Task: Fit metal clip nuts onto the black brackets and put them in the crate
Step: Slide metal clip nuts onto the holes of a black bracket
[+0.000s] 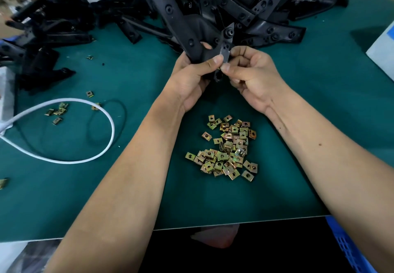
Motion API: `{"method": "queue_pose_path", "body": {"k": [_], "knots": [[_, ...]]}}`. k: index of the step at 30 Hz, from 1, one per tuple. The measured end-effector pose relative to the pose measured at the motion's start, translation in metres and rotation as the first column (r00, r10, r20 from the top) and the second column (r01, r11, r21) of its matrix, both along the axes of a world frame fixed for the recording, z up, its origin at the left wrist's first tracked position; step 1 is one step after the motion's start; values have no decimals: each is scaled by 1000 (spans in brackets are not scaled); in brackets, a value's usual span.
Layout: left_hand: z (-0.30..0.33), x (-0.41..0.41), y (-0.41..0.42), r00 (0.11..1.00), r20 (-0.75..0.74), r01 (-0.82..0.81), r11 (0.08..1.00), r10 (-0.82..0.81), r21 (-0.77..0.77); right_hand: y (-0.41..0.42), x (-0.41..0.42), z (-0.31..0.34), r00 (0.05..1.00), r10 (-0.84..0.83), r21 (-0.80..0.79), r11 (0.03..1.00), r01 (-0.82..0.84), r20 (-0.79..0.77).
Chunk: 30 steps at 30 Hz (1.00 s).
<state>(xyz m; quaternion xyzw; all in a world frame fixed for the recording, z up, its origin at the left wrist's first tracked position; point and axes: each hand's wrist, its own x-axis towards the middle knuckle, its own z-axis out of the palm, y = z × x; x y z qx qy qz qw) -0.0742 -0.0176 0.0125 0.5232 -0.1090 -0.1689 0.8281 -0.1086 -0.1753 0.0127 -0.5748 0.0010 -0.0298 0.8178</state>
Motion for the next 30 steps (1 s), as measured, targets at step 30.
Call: {"method": "queue_pose_path", "body": {"k": [30], "knots": [[3, 15, 21, 960, -208, -223, 958, 185, -179, 5, -11, 15, 902, 427, -805, 510, -302, -68]]}}
